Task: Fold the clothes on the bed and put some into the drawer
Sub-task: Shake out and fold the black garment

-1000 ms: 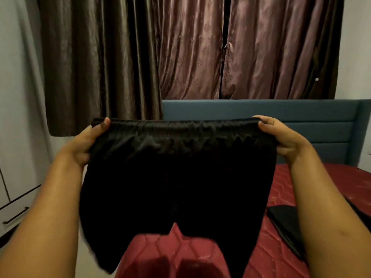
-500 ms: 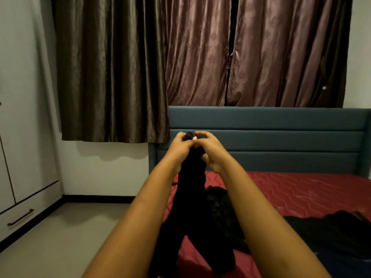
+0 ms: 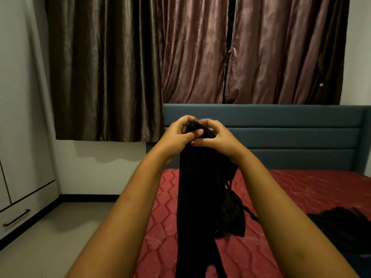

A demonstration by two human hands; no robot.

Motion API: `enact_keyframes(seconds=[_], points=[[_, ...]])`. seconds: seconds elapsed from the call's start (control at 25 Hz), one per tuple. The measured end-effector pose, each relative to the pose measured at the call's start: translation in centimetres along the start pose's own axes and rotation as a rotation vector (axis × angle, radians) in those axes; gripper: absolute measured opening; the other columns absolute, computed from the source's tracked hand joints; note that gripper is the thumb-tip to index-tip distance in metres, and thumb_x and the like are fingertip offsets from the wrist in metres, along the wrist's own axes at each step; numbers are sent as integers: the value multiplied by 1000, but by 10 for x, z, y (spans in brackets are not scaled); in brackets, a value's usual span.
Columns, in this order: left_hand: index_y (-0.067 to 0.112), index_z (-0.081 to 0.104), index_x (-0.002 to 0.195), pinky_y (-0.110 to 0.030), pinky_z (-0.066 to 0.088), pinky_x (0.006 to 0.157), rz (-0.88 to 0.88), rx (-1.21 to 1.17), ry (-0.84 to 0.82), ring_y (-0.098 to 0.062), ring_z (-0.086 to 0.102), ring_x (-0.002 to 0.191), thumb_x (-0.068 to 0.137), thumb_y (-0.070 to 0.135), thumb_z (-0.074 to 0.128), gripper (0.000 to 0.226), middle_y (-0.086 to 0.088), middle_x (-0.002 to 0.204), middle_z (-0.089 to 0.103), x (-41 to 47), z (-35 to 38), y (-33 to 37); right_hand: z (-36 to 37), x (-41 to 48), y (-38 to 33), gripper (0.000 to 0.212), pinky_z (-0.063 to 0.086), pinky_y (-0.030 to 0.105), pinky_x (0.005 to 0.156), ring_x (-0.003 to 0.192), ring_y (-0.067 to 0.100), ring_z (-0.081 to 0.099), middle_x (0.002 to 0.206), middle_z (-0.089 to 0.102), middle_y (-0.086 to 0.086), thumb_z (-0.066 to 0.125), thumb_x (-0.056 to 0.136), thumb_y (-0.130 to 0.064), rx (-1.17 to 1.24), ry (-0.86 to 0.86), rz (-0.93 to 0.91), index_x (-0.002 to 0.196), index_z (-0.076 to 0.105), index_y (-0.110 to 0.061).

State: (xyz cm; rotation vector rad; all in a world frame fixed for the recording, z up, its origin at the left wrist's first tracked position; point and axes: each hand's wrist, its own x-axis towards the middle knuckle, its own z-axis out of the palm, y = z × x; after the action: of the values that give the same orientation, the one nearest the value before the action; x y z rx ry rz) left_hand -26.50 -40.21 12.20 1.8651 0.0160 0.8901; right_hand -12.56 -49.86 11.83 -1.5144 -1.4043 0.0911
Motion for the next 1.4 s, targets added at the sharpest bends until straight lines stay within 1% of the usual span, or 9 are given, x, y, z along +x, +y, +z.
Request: enact_keyframes(seconds=[0.2,0.32,0.48,0.64,0.72,0.84,0.92,1.16,1.4], points=[[13,57,115,-18,53,83,-21,-96,6,-7,64,97,91,-2,57,29,1,100,66,-2,-44,-15,-5,-25,50,45,58,39,77,96,24,69,106,72,5,81,68,-9,-24,-438,489,110,65,-16],[17,61,112,-14,51,81,-209,234,-90,-12,61,104,88,-11,56,37,1,104,65,-1,-63,-47,2,-24,67,27,54,30,57,79,21,68,91,68,6,75,75,-4,-187,-468,575,94,63,-19],[18,64,105,-31,53,83,-263,464,198,-25,60,103,87,-11,56,35,-8,106,62,18,-69,-79,12,15,69,30,50,37,73,96,31,61,105,60,10,65,76,-6,-730,17,237,104,58,-15],[18,58,106,-34,60,71,-124,172,290,-18,62,88,92,-9,49,32,-4,97,60,28,-74,-65,17,24,53,36,40,36,67,93,34,57,107,54,7,60,78,-7,-841,369,-5,112,53,-16],[16,55,112,-32,60,64,-198,-16,258,-14,61,86,94,-5,50,28,-1,95,59,9,-73,-73,10,15,59,40,44,31,71,94,24,60,106,62,0,69,74,-10,-717,240,15,111,58,-22],[20,57,110,-34,60,58,-406,-218,215,-9,65,86,96,4,50,22,5,100,65,-41,-62,-120,12,-28,92,45,48,17,70,84,9,62,89,69,-6,76,66,9,8,14,206,101,65,-18],[22,57,110,-33,57,55,-535,-245,194,-6,67,81,96,7,50,21,2,102,67,-81,-48,-158,28,-65,130,41,53,24,73,81,12,67,87,73,0,75,63,12,278,-105,380,98,68,-8],[18,46,116,-22,51,50,-870,-109,-13,-16,60,89,99,9,49,20,-1,106,59,-218,0,-245,103,-186,222,49,54,29,80,93,20,66,104,70,10,69,73,10,367,-402,917,119,63,-7],[21,45,119,-20,43,52,-1317,-86,-376,-9,52,72,102,22,44,18,1,100,56,-279,0,-266,130,-249,238,7,55,31,68,70,12,69,76,74,-4,59,92,-17,362,-772,1395,97,61,-21]])
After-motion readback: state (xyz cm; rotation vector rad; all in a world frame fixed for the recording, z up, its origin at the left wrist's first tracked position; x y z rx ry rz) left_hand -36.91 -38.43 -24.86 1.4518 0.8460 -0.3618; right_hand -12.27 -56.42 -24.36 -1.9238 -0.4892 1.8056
